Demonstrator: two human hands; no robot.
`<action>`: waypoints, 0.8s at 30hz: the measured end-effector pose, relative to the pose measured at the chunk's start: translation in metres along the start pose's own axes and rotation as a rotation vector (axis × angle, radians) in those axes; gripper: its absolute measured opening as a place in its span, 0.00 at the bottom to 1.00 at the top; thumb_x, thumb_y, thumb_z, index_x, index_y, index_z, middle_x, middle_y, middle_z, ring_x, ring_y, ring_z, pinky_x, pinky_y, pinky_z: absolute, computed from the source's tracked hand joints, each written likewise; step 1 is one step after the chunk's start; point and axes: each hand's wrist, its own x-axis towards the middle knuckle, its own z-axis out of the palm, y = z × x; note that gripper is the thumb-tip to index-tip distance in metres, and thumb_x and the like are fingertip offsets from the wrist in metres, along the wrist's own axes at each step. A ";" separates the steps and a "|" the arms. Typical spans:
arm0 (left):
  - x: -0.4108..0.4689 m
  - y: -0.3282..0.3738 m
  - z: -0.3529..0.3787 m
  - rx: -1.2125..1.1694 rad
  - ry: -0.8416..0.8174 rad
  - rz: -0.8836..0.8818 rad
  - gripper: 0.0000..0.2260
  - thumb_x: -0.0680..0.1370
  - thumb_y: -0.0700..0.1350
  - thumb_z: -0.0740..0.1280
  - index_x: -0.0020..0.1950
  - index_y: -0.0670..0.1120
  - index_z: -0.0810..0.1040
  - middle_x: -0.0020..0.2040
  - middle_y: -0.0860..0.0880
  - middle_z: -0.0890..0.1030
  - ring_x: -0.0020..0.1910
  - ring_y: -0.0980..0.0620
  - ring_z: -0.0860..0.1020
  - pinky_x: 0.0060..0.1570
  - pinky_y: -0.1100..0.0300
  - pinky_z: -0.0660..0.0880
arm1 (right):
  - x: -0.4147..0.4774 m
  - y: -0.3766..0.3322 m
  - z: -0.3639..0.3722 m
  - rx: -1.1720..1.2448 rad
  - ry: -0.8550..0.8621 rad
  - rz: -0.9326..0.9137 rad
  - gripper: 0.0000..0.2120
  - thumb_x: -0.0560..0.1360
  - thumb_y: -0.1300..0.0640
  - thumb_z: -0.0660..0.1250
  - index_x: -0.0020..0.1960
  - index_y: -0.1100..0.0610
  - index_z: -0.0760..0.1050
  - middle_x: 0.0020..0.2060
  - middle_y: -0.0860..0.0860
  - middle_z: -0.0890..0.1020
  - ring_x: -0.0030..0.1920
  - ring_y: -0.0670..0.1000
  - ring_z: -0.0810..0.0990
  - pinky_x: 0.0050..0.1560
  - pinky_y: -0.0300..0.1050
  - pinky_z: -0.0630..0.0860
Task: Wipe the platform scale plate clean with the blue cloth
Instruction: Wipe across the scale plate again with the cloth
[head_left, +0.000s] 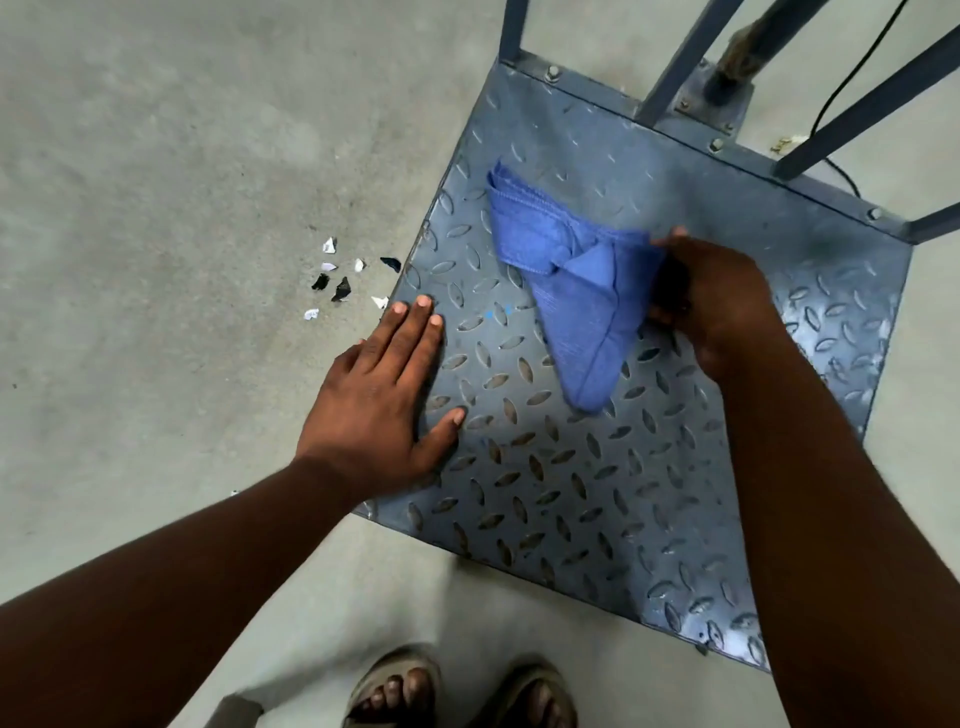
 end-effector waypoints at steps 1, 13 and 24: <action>0.000 0.000 0.000 0.000 0.003 0.000 0.42 0.81 0.67 0.58 0.88 0.45 0.54 0.88 0.47 0.52 0.87 0.47 0.51 0.76 0.45 0.68 | 0.000 0.001 -0.001 -0.079 0.038 -0.044 0.16 0.82 0.45 0.64 0.49 0.56 0.83 0.41 0.54 0.84 0.43 0.53 0.83 0.51 0.53 0.82; -0.002 0.000 0.002 -0.007 0.017 -0.011 0.41 0.81 0.68 0.56 0.88 0.46 0.53 0.89 0.48 0.50 0.87 0.48 0.51 0.78 0.45 0.66 | -0.055 0.029 0.050 -0.611 0.317 -0.645 0.22 0.74 0.48 0.73 0.65 0.54 0.74 0.59 0.53 0.74 0.53 0.50 0.77 0.47 0.43 0.75; -0.002 0.000 0.002 -0.026 0.031 -0.007 0.41 0.81 0.68 0.57 0.88 0.46 0.54 0.88 0.48 0.52 0.87 0.48 0.51 0.78 0.45 0.67 | -0.063 0.050 0.072 -0.528 0.336 -0.376 0.32 0.69 0.42 0.77 0.65 0.57 0.71 0.58 0.57 0.76 0.56 0.59 0.78 0.54 0.48 0.76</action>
